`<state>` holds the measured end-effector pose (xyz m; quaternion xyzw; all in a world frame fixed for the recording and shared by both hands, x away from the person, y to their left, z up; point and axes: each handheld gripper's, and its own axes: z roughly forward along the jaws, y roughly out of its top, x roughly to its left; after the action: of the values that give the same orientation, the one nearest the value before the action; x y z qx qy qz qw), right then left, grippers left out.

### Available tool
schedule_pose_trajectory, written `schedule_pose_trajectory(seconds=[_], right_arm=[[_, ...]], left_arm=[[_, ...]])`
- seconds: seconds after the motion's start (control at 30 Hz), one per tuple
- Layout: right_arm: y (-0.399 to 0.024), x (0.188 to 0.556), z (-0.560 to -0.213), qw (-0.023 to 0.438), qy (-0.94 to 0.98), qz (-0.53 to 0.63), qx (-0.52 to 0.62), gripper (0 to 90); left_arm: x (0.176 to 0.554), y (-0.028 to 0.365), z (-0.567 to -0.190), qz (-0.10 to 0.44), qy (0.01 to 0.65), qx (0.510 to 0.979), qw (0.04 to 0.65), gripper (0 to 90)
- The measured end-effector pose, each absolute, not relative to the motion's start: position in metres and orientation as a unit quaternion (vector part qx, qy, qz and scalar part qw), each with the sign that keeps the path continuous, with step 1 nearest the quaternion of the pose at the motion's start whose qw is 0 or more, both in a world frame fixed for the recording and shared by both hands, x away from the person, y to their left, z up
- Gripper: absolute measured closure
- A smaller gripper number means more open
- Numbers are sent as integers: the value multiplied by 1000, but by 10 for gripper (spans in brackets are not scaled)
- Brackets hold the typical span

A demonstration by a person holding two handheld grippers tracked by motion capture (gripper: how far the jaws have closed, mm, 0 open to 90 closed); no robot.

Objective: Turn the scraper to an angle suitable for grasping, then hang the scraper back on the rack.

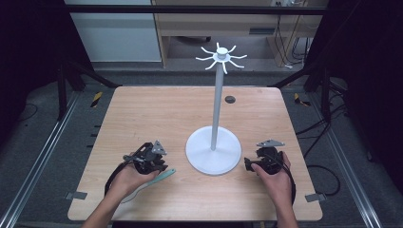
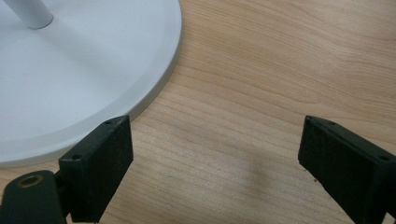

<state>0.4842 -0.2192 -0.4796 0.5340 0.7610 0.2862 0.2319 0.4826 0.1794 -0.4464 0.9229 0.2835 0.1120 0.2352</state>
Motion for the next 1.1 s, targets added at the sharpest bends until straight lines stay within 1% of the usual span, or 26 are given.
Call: schedule_pose_trajectory(seconds=[0.13, 0.33, 0.57, 0.7, 1.1], right_arm=[[-219, 485, -480, 231, 761, 286, 535, 105], [-219, 484, -480, 232, 761, 286, 534, 105], [-219, 485, -480, 232, 761, 286, 534, 105], [-219, 485, -480, 231, 761, 286, 534, 105], [-219, 485, -480, 230, 761, 286, 535, 104]], left_arm=[[482, 177, -447, 110, 280, 926, 230, 674], [481, 173, -446, 104, 273, 931, 219, 653], [481, 166, -453, 96, 263, 940, 197, 600], [482, 163, -455, 92, 255, 945, 182, 588], [484, 160, -455, 88, 253, 948, 169, 592]])
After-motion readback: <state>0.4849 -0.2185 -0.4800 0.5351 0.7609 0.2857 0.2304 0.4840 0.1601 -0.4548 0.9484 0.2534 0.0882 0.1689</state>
